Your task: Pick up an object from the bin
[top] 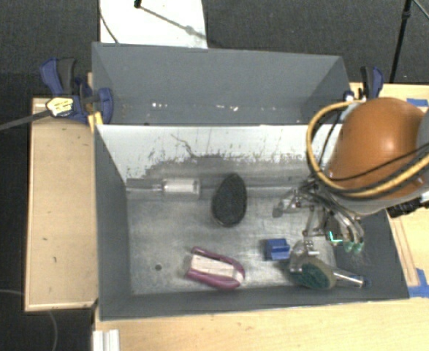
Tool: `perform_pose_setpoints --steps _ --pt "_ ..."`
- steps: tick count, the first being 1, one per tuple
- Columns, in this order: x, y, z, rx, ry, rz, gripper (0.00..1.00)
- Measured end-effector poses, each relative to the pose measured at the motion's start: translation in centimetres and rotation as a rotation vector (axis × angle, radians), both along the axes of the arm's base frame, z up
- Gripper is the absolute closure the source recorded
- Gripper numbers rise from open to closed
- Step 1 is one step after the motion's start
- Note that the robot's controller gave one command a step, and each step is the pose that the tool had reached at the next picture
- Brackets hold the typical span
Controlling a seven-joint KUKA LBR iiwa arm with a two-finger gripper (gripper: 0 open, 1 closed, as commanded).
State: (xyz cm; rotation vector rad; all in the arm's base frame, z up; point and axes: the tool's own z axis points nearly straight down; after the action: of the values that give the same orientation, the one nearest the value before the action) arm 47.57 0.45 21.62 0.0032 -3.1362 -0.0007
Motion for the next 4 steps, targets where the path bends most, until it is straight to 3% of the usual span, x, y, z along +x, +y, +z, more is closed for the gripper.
perform_pose_setpoints --steps 1,2,3,4 --pt "0.9 -4.1 -14.6 0.000 -0.012 -0.242 0.00" --pt "0.9 -3.4 -11.6 -0.001 -0.010 -0.530 0.00" --pt "0.2 -2.8 -11.6 -0.001 -0.005 -0.443 0.00" --pt "0.3 -3.8 -14.5 -0.001 -0.010 -0.311 0.00"
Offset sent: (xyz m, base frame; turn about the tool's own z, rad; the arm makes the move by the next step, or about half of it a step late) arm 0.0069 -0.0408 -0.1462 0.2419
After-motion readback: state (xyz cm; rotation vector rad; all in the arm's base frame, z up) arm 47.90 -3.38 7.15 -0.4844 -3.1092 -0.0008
